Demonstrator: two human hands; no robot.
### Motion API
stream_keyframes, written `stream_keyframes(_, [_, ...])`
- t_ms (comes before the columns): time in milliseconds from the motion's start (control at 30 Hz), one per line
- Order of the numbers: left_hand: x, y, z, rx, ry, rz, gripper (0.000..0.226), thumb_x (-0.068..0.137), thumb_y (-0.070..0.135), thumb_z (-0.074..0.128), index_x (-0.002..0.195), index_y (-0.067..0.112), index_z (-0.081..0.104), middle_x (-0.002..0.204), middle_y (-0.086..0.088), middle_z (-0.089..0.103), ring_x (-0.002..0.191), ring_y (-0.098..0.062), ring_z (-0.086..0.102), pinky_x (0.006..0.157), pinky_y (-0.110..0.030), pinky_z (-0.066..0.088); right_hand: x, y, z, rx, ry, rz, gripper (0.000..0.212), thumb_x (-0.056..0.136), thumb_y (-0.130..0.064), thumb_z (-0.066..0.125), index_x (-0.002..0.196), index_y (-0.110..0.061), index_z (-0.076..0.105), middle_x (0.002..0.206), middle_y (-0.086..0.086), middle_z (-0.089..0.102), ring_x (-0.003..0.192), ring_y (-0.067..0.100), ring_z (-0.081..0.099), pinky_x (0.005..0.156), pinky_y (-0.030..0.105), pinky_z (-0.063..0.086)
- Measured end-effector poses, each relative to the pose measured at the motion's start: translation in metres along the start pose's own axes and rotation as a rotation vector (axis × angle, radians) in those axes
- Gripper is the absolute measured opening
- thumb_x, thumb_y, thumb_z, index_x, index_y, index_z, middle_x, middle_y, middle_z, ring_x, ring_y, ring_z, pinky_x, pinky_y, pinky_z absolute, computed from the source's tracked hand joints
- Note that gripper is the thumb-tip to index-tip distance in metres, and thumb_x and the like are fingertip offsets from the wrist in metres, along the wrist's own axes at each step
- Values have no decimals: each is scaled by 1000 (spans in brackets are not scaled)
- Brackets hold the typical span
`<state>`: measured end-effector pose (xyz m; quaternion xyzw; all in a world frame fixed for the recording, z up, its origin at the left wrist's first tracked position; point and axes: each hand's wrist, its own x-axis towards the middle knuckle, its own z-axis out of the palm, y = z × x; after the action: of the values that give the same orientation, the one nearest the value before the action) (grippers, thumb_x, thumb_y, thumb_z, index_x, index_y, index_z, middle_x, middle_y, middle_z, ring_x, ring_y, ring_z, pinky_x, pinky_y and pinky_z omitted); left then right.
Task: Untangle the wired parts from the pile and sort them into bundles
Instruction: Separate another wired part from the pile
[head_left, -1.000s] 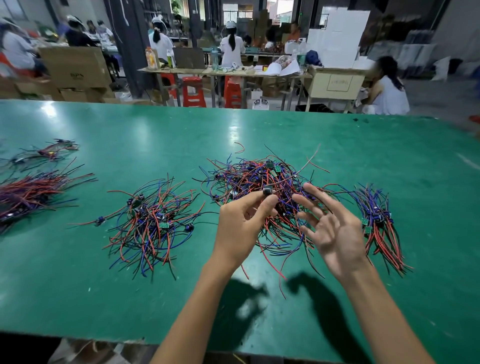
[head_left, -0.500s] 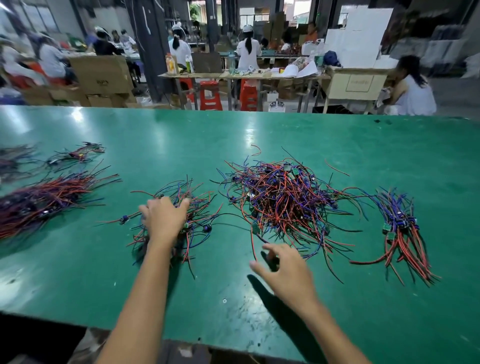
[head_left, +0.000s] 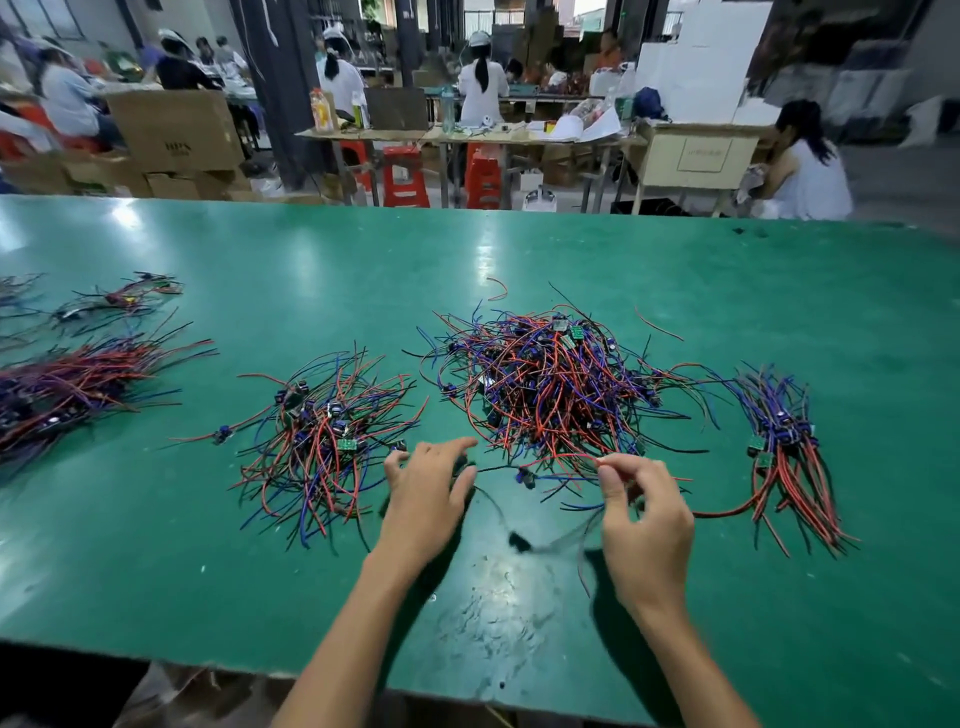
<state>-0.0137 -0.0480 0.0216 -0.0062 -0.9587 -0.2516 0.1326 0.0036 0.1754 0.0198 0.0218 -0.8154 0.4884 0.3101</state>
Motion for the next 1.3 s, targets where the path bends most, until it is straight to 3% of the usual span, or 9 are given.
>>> stream_keyframes(200, [-12,44,8,-482,-86,154,45,87,42,75,129,41,58,110,26,65,113,1,54,103,-17,26,10,19,-7,140,-52,150,8,97,-21,66,98,-26,73,95,-13,72,89,4,65,81,26,51])
stream_keyframes(333, [-7,58,5,-654,-85,23,14,93,38,69,104,29,73,80,9,72,79,-4,65,75,-14,43,3,21,-6,191,-60,170,9,99,-29,64,97,-35,71,94,-17,72,87,5,67,77,16,50])
stream_keyframes(533, [-6,55,-2,-953,-82,-225,24,95,38,64,93,18,77,78,0,76,60,-6,61,58,-14,46,3,23,-7,229,10,234,13,101,-40,56,107,-38,67,86,-10,72,82,11,67,71,26,51])
stream_keyframes(633, [-3,47,-17,-1044,-76,-286,26,94,40,63,99,18,76,85,-2,77,63,-11,61,61,-20,45,4,25,-9,103,7,213,11,92,-40,61,101,-42,67,91,-18,68,88,11,62,77,13,45])
stream_keyframes(767, [12,20,-56,-1108,145,-296,25,89,43,64,101,24,76,90,-1,76,66,-12,63,63,-23,46,2,29,-5,-332,-268,108,14,89,-34,73,102,-39,74,97,-18,54,103,13,50,92,33,38])
stream_keyframes(933, [36,-42,-95,-869,466,-285,13,99,29,63,103,22,72,87,9,76,76,-1,66,72,-19,52,-2,24,-2,-496,-318,-2,4,90,-27,73,92,-30,73,95,-10,56,96,17,51,81,36,37])
stream_keyframes(1100, [41,-87,-91,-43,317,-524,39,96,48,58,123,22,69,131,-15,56,129,-33,37,109,-49,31,-3,18,-3,-464,-218,-2,14,89,-17,72,101,-21,66,98,-4,61,91,22,59,77,38,47])
stream_keyframes(1167, [36,-78,-83,-51,296,-526,37,95,46,61,123,24,67,137,-14,47,133,-31,28,111,-48,21,-1,18,-4,-478,-123,107,24,88,-25,71,110,-20,62,105,-2,59,98,23,56,83,39,45])
stream_keyframes(1300, [19,-35,-55,-89,476,-314,24,91,28,69,115,24,69,128,-9,53,121,-30,38,99,-43,30,1,20,-3,-630,-171,266,31,92,-43,66,114,-21,65,110,2,59,109,25,51,92,39,37])
